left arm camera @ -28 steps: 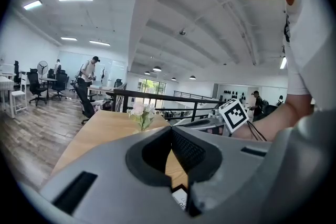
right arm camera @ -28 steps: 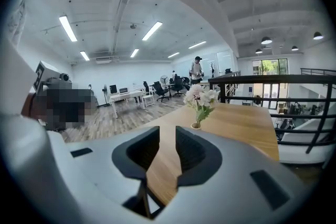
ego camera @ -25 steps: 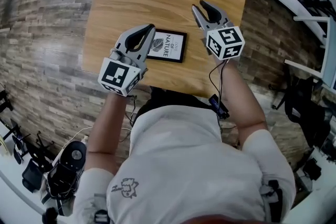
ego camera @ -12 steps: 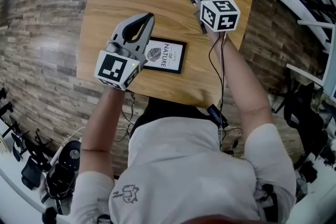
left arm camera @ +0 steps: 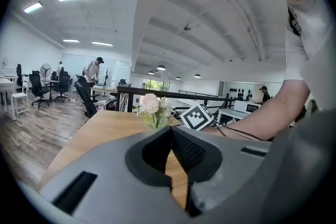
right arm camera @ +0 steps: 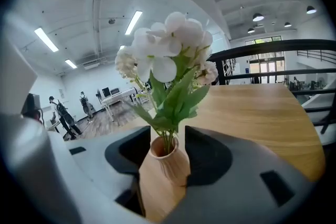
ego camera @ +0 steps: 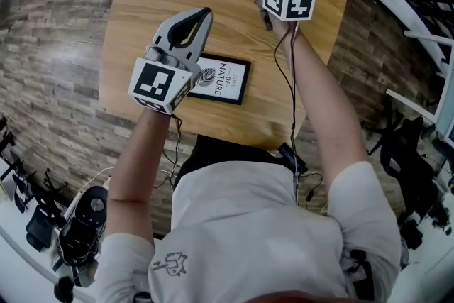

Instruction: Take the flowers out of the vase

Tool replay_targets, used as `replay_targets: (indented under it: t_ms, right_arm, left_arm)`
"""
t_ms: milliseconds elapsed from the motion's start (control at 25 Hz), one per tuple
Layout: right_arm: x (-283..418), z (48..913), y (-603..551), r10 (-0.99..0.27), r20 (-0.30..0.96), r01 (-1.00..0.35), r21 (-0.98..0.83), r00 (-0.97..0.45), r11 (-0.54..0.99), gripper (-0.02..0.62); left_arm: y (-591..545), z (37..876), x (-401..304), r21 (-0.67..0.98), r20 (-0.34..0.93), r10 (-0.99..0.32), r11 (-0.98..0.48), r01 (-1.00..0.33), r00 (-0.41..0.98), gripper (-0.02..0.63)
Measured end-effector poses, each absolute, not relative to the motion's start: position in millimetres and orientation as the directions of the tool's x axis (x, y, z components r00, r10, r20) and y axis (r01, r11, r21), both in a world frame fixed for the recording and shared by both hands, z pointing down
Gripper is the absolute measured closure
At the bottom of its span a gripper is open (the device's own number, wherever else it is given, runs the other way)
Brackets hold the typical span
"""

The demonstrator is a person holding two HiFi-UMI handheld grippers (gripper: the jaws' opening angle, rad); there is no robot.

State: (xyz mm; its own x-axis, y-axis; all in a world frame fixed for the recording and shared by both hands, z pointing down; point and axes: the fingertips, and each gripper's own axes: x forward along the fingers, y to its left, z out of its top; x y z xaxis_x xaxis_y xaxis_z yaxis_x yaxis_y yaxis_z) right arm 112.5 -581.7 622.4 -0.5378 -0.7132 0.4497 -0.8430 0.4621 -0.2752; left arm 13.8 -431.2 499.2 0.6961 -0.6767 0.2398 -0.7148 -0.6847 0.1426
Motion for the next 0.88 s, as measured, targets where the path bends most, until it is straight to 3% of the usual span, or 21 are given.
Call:
replay_targets:
  t_ms: [120,240,360,880]
  right_arm:
    - [106.8,626.3,-590.9,-0.707,0.449,-0.837,-0.283,-0.546,0.468,0.403]
    - [105.6,625.5,-596.1,-0.713,0.446,-0.841,-0.267,-0.541,0.471,0.487]
    - [106.2,620.0,-596.1,-0.725,0.433,-0.844,-0.253,-0.536,0.472,0.526]
    - [103.8,529.2,-585.2,-0.795,0.289,-0.846,-0.201,-0.533,0.494,0.540]
  left_arm:
    - [-434.9,502.9,13.7,0.153,0.246,-0.682,-0.675,-0.722,0.689,0.601]
    - [-433.4,505.9,13.0,0.167,0.249,-0.687,-0.663,-0.729,0.682,0.601]
    - [-430.6,506.4,12.4,0.175,0.249,-0.687,-0.661,-0.730,0.683,0.601]
    - [-410.4,476.0,1.3,0.161,0.196,-0.685,-0.683,-0.712,0.701,0.601]
